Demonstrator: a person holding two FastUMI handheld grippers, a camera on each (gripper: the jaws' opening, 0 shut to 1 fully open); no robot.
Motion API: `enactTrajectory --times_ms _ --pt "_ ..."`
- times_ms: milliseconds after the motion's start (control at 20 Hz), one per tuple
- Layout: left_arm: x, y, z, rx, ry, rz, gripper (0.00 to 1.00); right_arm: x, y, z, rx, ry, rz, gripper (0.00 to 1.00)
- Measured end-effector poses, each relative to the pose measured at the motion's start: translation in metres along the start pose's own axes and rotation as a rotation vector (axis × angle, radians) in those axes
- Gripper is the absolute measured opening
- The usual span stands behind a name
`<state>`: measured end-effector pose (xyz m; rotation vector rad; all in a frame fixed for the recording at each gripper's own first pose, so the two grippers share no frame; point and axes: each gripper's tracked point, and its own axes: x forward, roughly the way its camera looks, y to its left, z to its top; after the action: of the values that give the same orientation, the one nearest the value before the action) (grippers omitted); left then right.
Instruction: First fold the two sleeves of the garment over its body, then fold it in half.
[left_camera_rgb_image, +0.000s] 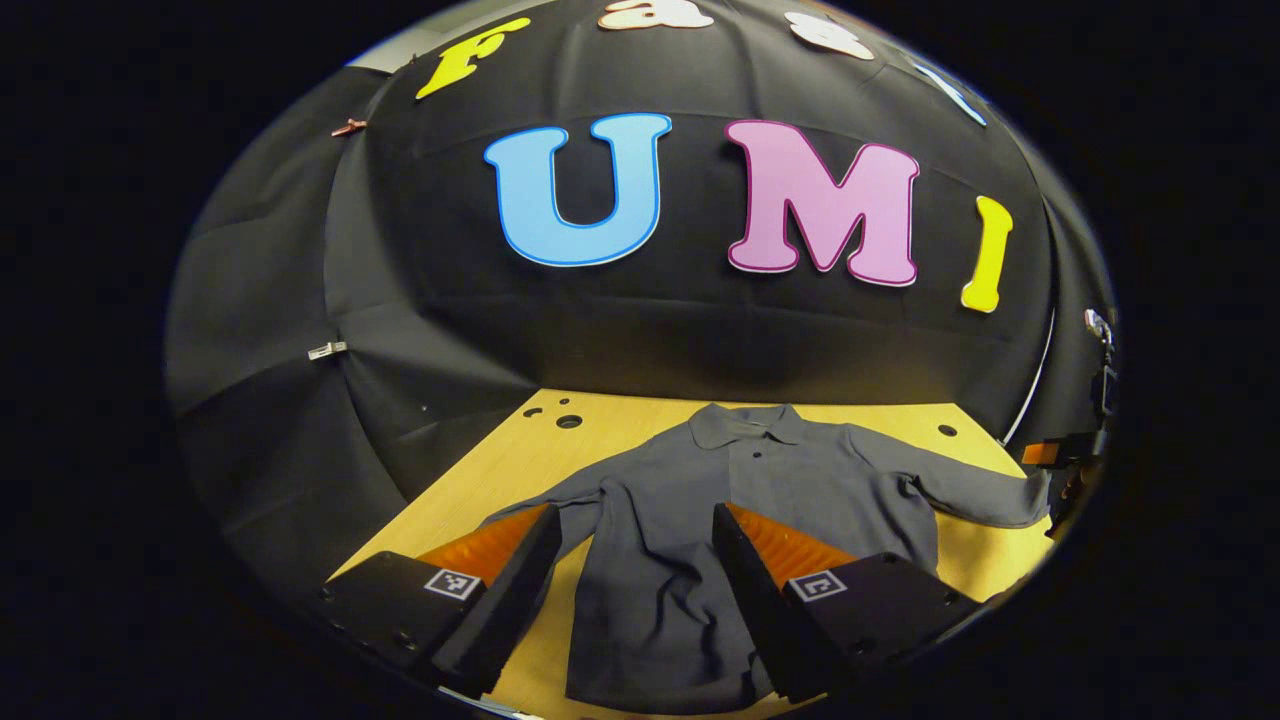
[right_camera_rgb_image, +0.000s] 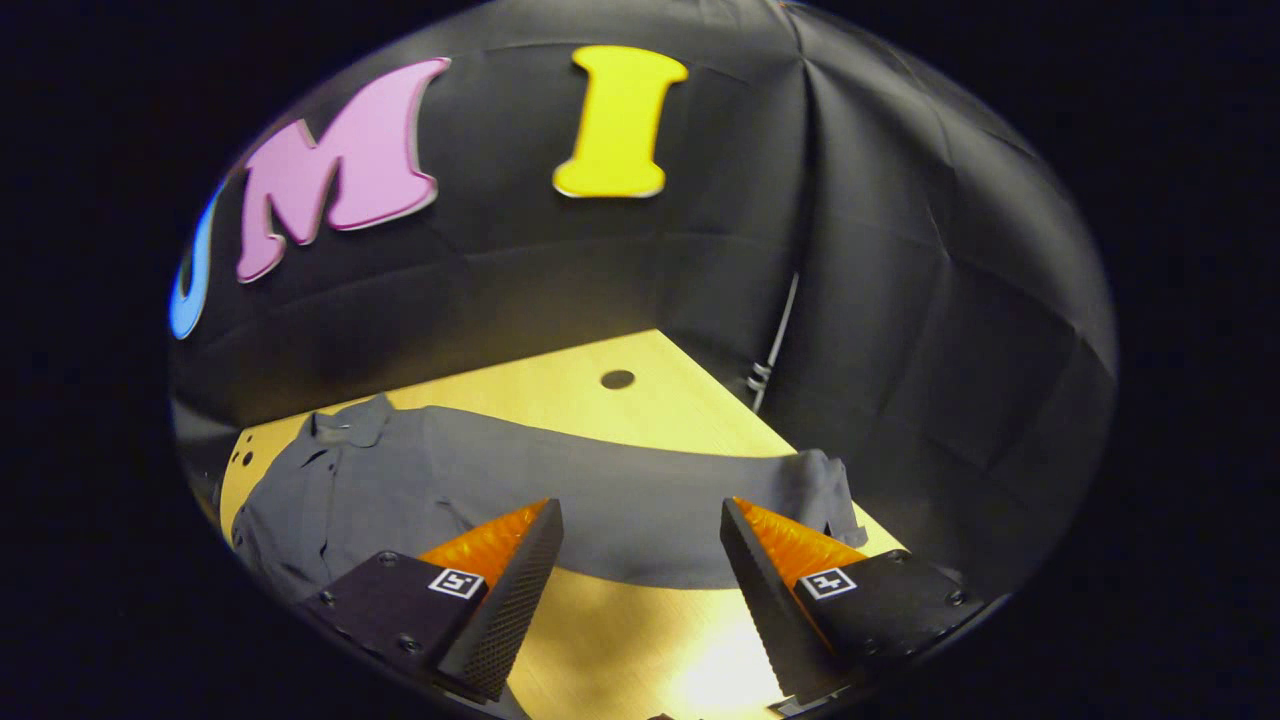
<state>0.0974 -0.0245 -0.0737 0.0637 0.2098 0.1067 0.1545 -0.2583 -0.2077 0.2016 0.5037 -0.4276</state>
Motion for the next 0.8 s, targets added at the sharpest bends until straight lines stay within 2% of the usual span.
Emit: enactTrajectory --times_ms 400,650,800 --pt "0.015 0.004 -0.016 0.005 0.069 0.035 0.95 0.054 -0.089 -0.024 0.056 0.107 -0.204 0.98" --pt "0.018 0.003 -0.021 0.008 0.089 0.036 0.95 0.078 -0.135 -0.036 0.079 0.159 -0.290 0.98" --pt "0.020 0.002 -0.023 0.009 0.100 0.038 0.95 0.099 -0.150 -0.042 0.108 0.187 -0.316 0.98"
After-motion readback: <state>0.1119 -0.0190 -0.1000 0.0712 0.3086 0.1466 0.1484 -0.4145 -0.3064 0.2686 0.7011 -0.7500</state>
